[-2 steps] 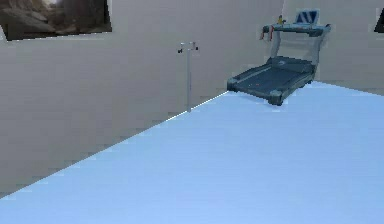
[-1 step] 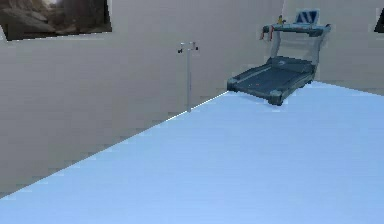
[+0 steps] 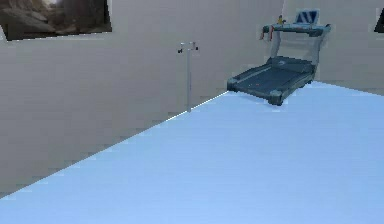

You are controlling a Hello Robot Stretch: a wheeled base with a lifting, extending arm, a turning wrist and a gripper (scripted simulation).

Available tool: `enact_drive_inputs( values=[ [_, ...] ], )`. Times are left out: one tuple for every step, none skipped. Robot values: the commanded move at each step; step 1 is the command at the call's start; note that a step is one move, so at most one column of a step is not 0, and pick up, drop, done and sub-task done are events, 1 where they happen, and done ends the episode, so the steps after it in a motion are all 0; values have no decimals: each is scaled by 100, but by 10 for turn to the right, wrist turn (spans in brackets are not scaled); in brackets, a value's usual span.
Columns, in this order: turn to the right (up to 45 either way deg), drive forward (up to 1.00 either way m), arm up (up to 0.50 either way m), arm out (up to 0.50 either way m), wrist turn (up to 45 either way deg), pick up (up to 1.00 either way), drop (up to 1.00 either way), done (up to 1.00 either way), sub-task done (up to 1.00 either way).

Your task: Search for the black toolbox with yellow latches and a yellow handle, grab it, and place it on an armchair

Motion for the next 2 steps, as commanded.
enact_drive_inputs(
  values=[
    [0,0,0,0,450,0,0,0,0],
    [0,0,0,0,450,0,0,0,0]
  ],
)
